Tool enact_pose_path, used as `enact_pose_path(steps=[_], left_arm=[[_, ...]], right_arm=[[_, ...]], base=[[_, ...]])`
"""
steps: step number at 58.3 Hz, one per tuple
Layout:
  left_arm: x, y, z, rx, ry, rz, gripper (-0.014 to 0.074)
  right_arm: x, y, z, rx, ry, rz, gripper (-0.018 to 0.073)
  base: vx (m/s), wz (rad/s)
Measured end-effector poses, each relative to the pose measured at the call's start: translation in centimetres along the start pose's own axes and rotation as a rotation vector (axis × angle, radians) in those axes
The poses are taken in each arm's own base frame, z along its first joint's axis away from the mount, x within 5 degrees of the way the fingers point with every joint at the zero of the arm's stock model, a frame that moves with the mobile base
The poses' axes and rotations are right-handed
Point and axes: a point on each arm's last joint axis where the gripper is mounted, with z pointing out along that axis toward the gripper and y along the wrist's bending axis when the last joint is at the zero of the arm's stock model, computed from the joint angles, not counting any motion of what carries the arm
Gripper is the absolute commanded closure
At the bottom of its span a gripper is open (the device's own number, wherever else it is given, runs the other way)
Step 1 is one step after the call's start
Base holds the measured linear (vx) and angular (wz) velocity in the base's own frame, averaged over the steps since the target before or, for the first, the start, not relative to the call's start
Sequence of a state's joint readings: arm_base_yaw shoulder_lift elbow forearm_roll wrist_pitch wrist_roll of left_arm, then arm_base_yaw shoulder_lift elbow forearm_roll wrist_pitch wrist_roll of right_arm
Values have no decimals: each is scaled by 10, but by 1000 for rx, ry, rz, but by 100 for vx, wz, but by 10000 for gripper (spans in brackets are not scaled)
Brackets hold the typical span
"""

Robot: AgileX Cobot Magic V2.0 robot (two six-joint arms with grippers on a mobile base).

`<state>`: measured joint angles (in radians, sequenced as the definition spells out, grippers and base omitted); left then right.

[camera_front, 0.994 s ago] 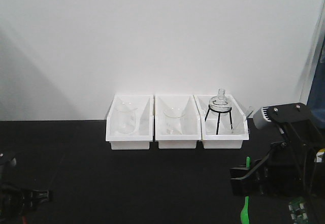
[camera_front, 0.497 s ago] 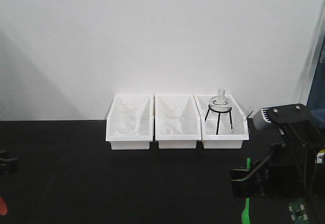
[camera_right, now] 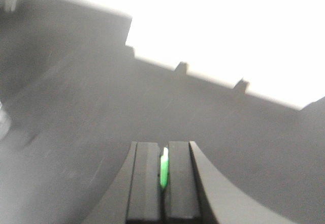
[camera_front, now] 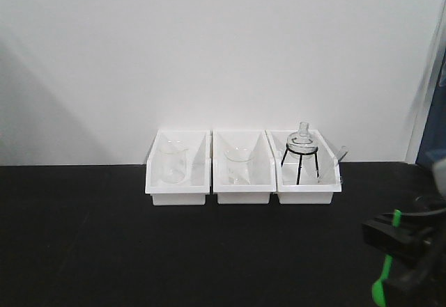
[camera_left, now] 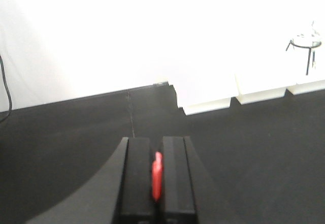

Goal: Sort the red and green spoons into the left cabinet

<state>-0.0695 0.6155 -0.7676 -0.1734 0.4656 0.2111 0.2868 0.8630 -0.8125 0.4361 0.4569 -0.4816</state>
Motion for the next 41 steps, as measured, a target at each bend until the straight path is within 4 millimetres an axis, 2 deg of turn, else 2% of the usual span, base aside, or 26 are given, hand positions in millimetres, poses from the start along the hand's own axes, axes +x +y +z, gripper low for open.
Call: enact_pose_path(steps=[7, 16, 26, 41], left_arm=[[24, -4, -12, 14, -21, -38, 600], [53, -7, -27, 21, -105, -98, 600], [71, -8, -29, 17, -116, -111, 600], [73, -8, -28, 18, -110, -113, 600]], right_arm=[[19, 4, -28, 35, -99, -11, 563], [46, 10, -48, 51, -157, -17, 563], [62, 12, -54, 53, -167, -20, 563], [66, 15, -55, 17, -137, 17, 563]], base=[[0, 0], [0, 0], [0, 0], [0, 0]])
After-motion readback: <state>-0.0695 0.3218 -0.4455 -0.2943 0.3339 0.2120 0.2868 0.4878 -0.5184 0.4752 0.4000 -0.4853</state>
